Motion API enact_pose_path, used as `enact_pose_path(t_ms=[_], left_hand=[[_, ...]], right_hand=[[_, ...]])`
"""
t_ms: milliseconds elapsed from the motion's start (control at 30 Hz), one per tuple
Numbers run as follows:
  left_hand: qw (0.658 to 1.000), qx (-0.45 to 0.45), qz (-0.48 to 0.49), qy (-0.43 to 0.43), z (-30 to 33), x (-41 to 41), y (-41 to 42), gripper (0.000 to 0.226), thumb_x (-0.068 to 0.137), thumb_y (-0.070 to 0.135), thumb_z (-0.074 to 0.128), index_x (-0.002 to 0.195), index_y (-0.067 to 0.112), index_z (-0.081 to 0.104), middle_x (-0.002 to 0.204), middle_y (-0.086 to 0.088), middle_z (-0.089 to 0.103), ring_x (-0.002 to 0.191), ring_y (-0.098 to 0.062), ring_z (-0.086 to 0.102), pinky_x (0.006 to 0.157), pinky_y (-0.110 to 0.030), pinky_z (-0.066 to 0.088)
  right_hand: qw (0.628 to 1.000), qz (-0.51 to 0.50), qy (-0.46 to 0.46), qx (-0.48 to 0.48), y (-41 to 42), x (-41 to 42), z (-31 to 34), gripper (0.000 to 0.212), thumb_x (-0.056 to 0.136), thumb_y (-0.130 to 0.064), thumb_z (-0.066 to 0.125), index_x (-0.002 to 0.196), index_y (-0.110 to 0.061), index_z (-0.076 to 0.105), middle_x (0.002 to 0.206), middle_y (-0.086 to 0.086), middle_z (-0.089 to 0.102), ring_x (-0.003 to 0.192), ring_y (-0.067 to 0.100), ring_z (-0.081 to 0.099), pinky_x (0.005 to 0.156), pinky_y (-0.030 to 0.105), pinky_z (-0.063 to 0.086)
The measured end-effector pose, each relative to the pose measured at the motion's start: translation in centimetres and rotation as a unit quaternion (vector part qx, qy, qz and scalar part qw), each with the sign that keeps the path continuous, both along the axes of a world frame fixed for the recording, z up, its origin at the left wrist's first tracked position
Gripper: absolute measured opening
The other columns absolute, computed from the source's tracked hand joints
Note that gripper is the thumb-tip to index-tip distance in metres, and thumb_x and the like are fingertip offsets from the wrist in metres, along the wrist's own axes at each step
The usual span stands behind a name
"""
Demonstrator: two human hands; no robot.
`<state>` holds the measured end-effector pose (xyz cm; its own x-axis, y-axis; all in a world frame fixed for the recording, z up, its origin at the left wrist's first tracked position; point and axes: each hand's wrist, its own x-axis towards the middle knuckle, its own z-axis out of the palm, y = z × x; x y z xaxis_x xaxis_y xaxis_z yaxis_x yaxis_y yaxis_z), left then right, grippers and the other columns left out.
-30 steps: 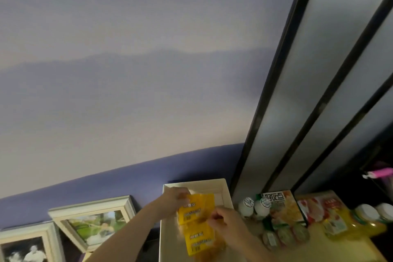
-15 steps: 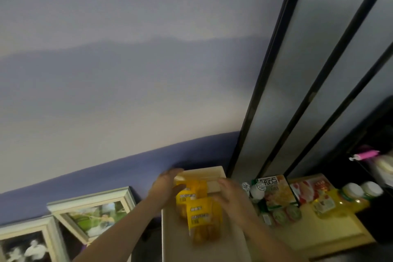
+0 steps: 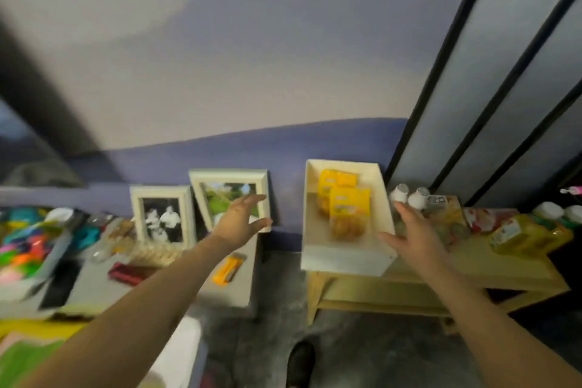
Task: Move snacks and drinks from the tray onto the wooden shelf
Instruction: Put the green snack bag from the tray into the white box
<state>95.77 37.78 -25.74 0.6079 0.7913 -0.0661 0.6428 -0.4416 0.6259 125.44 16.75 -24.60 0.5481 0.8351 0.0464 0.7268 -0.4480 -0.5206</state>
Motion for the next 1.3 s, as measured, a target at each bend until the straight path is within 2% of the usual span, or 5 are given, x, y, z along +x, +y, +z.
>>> enact_pose_path(t_ms=[667, 833, 1000, 1133, 1300], left_hand=[[0.912, -0.19, 0.34, 0.131, -14.6, -43.6, -15.7, 0.064, 0.085, 0.042, 0.065, 0.14, 0.021, 0.041, 0.144, -0.004, 0.044, 0.128, -0.024, 0.046, 0.1, -0.033, 0.039], [0.893, -0.236, 0.359, 0.134, -21.0, -46.7, -17.7, 0.06, 0.086, 0.037, 0.066, 0.139, 0.021, 0.042, 0.141, -0.006, 0.046, 0.128, -0.024, 0.046, 0.104, -0.036, 0.04], [0.897, -0.251, 0.343, 0.122, -26.8, -45.9, -17.0, 0.056, 0.083, 0.043, 0.065, 0.135, 0.029, 0.046, 0.129, 0.003, 0.055, 0.12, -0.019, 0.054, 0.098, -0.034, 0.046], [0.896, -0.254, 0.343, 0.124, -29.8, -43.7, -16.0, 0.06, 0.086, 0.042, 0.063, 0.14, 0.027, 0.041, 0.137, 0.002, 0.046, 0.124, -0.019, 0.047, 0.096, -0.027, 0.04], [0.89, -0.259, 0.361, 0.1, -31.4, -42.8, -15.5, 0.064, 0.087, 0.04, 0.061, 0.143, 0.025, 0.033, 0.134, -0.002, 0.051, 0.117, -0.02, 0.052, 0.098, -0.036, 0.047]], right_hand=[[0.943, 0.295, 0.137, -0.067, 3.0, -37.2, -15.4, 0.083, 0.072, -0.036, 0.08, 0.141, -0.008, 0.043, 0.143, 0.01, 0.046, 0.132, 0.024, 0.044, 0.107, 0.037, 0.039], [0.911, 0.347, 0.198, -0.102, 4.5, -44.4, -22.6, 0.084, 0.076, -0.044, 0.075, 0.145, -0.018, 0.035, 0.15, 0.001, 0.038, 0.137, 0.014, 0.033, 0.112, 0.03, 0.032], [0.894, 0.347, 0.247, -0.138, 4.4, -48.0, -28.5, 0.116, 0.056, -0.093, 0.037, 0.146, -0.021, 0.033, 0.149, -0.002, 0.037, 0.136, 0.014, 0.035, 0.108, 0.035, 0.041], [0.9, 0.339, 0.232, -0.144, 4.1, -48.9, -30.8, 0.106, 0.06, -0.082, 0.043, 0.146, -0.021, 0.033, 0.149, -0.002, 0.038, 0.137, 0.01, 0.034, 0.109, 0.019, 0.028], [0.902, 0.334, 0.227, -0.151, 4.1, -49.4, -31.8, 0.087, 0.076, -0.054, 0.066, 0.148, -0.022, 0.029, 0.151, -0.001, 0.034, 0.139, 0.012, 0.032, 0.11, 0.024, 0.032]])
